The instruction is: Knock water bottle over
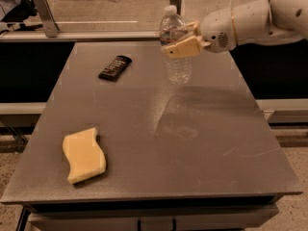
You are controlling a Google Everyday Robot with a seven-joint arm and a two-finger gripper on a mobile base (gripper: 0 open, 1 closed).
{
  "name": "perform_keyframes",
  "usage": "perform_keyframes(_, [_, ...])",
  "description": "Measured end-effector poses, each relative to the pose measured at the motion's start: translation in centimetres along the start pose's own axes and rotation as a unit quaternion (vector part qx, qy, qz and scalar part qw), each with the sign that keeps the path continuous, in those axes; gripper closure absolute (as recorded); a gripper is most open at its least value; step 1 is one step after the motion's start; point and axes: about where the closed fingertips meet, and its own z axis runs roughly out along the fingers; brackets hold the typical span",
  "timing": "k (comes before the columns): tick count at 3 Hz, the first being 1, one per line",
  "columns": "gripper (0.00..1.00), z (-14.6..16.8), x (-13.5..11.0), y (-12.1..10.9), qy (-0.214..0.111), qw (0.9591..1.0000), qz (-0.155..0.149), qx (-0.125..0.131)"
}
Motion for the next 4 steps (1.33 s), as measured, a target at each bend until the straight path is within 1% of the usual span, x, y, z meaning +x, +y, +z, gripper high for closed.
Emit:
perform_keyframes(1, [1.0, -1.1, -1.8, 2.6, 0.149, 0.9874, -0.051, -0.01])
perform_keyframes(2, [1.0, -1.4, -1.7, 6.6, 0.285, 0.9533, -0.09, -0.047])
perform_keyframes(3, [1.0, -0.9, -0.8, 7.6, 0.341, 0.9307, -0.11, -0.071])
perform_keyframes(4, [1.0, -1.0, -0.7, 7.5, 0.341, 0.931, -0.11, -0.07])
